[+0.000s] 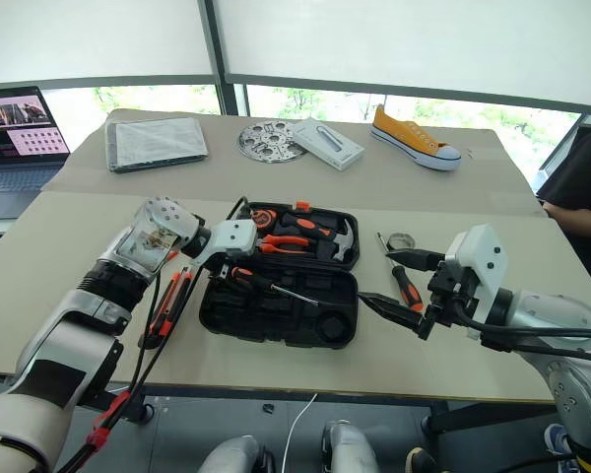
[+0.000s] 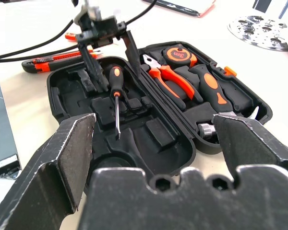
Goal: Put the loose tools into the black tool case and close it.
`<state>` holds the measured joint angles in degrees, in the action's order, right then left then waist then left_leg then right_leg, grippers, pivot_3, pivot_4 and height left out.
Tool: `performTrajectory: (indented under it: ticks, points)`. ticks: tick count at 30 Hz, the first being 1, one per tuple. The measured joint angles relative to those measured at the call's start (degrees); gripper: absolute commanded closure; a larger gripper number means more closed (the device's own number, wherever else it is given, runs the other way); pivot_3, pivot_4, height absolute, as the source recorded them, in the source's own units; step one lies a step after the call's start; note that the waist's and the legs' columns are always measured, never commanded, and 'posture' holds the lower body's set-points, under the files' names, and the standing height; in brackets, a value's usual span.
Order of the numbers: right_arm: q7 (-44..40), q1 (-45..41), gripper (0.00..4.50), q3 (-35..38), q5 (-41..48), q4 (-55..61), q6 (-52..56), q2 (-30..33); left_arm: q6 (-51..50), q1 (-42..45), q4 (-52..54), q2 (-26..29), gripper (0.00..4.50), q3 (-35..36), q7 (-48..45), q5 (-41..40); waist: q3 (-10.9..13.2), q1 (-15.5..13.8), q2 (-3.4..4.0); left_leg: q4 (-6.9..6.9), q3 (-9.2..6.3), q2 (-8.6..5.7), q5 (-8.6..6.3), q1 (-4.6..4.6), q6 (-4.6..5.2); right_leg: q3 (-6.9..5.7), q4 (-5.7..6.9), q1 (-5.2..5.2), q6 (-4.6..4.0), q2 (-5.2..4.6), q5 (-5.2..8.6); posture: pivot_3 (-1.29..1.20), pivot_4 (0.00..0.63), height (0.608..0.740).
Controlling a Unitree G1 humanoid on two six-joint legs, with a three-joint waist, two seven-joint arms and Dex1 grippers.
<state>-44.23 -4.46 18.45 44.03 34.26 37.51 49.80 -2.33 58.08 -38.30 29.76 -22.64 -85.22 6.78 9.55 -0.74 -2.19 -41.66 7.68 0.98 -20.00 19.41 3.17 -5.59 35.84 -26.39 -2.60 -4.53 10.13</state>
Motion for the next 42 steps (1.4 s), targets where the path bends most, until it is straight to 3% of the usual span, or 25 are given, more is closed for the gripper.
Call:
performTrajectory:
  ticks: [3, 8, 10, 16, 29, 31, 36, 42]
  points:
    - [0.57, 0.01, 0.0, 0.05, 0.02, 0.0, 0.0, 0.0, 0.17, 0.01, -1.4, -0.15, 1.83, 0.0, -0.43, -0.02, 0.0, 0.0, 0.0, 0.0, 0.0, 0.0, -0.01, 0.02, 0.02, 0.0, 0.0, 0.0, 0.02, 0.0, 0.01, 0.0, 0.15, 0.733]
    - [0.85, 0.02, 0.0, 0.06, 0.04, 0.03, 0.0, 0.0, 0.0, 1.54, -2.83, -0.43, 3.65, 0.44, -0.87, -0.14, 0.0, 0.0, 0.0, -0.02, 0.01, -0.01, -0.04, 0.06, 0.08, -0.01, -0.05, 0.0, 0.03, 0.0, -0.01, 0.0, 0.15, 0.733]
    - [0.98, 0.04, 0.0, 0.07, 0.04, 0.06, 0.0, 0.0, -1.79, 2.99, -3.55, -0.59, 3.89, 0.98, -1.85, -0.5, 0.0, 0.01, 0.0, -0.04, 0.01, -0.01, -0.06, 0.1, 0.11, -0.02, -0.07, -0.01, 0.06, 0.0, -0.03, 0.0, 0.15, 0.733]
    - [1.16, 0.21, 0.0, 0.15, 0.05, 0.17, 0.0, 0.0, -6.61, 7.1, -6.22, -1.37, 3.89, 2.09, -0.97, -1.23, 0.0, 0.02, 0.0, -0.1, 0.01, -0.04, -0.1, 0.17, 0.18, -0.01, -0.13, -0.01, 0.17, -0.01, -0.08, 0.0, 0.15, 0.733]
    - [1.99, 0.64, 0.0, 0.15, 0.07, 0.31, 0.0, -0.17, -3.71, 5.98, -6.52, -2.83, 3.89, -0.78, 1.97, 3.5, 0.0, 0.01, 0.0, -0.13, 0.01, -0.04, -0.11, 0.19, 0.19, -0.01, -0.13, -0.01, 0.15, -0.03, -0.12, 0.0, 0.15, 0.733]
    - [2.15, 0.65, 0.0, 0.14, 0.07, 0.58, 0.0, -0.64, -3.68, 5.98, -6.53, -2.96, 2.91, -0.78, 2.18, 3.7, 0.0, 0.01, 0.0, -0.16, 0.01, -0.04, -0.1, 0.18, 0.19, -0.01, -0.11, -0.01, 0.18, -0.04, -0.11, 0.0, 0.15, 0.733]
    - [2.34, 0.77, 0.0, 0.15, 0.07, 1.17, 0.0, -0.69, -3.91, 5.99, -6.43, -2.97, 1.27, -0.76, 1.0, 3.42, 0.0, -0.08, 0.0, -0.19, 0.01, -0.05, -0.11, 0.2, 0.19, -0.01, -0.09, -0.01, 0.22, -0.07, -0.11, 0.0, 0.15, 0.733]
    - [2.38, 1.2, 0.0, 0.15, 0.07, 1.24, 0.0, -0.69, -4.27, 6.52, -5.57, -2.9, 1.27, 0.6, 0.85, 2.28, 0.0, -0.05, 0.0, -0.2, 0.01, -0.05, -0.12, 0.22, 0.22, -0.01, -0.12, -0.01, 0.16, -0.07, -0.15, 0.0, 0.15, 0.733]
